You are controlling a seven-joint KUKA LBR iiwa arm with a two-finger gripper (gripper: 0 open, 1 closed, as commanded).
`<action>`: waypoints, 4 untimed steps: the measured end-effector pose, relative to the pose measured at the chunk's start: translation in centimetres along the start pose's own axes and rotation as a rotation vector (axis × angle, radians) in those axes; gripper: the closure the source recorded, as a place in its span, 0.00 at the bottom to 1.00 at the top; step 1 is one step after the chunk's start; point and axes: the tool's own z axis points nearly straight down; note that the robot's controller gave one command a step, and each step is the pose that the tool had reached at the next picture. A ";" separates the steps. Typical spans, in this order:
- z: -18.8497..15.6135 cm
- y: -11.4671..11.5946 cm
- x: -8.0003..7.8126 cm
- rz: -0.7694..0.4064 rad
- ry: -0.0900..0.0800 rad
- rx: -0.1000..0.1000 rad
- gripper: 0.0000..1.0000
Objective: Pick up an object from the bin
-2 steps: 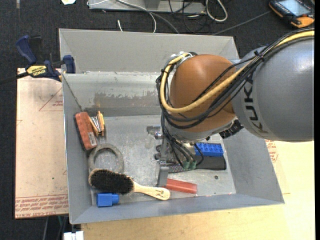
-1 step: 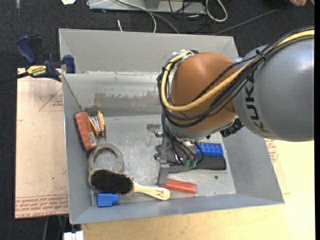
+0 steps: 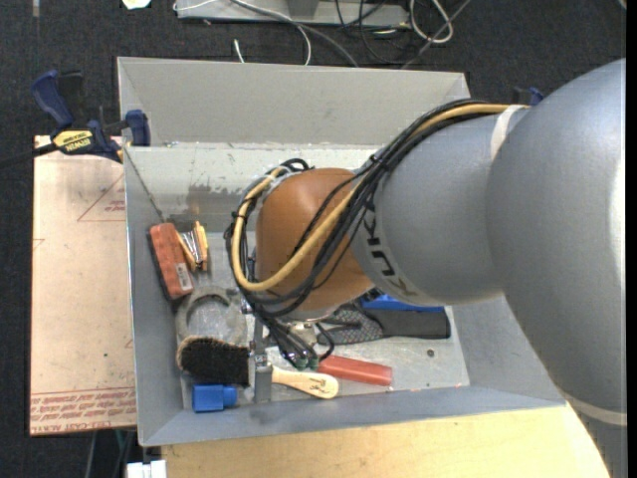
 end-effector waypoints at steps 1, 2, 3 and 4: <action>-1.5 3.5 0.1 -0.076 -0.011 0.000 0.00; 3.0 4.3 0.1 0.226 0.007 0.002 0.00; 6.8 1.9 -0.4 0.135 -0.012 -0.006 0.00; 6.4 2.6 0.1 0.360 -0.005 -0.008 1.00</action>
Offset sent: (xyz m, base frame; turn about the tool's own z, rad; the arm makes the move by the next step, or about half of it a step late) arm -0.0055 0.0426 -0.0284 0.2273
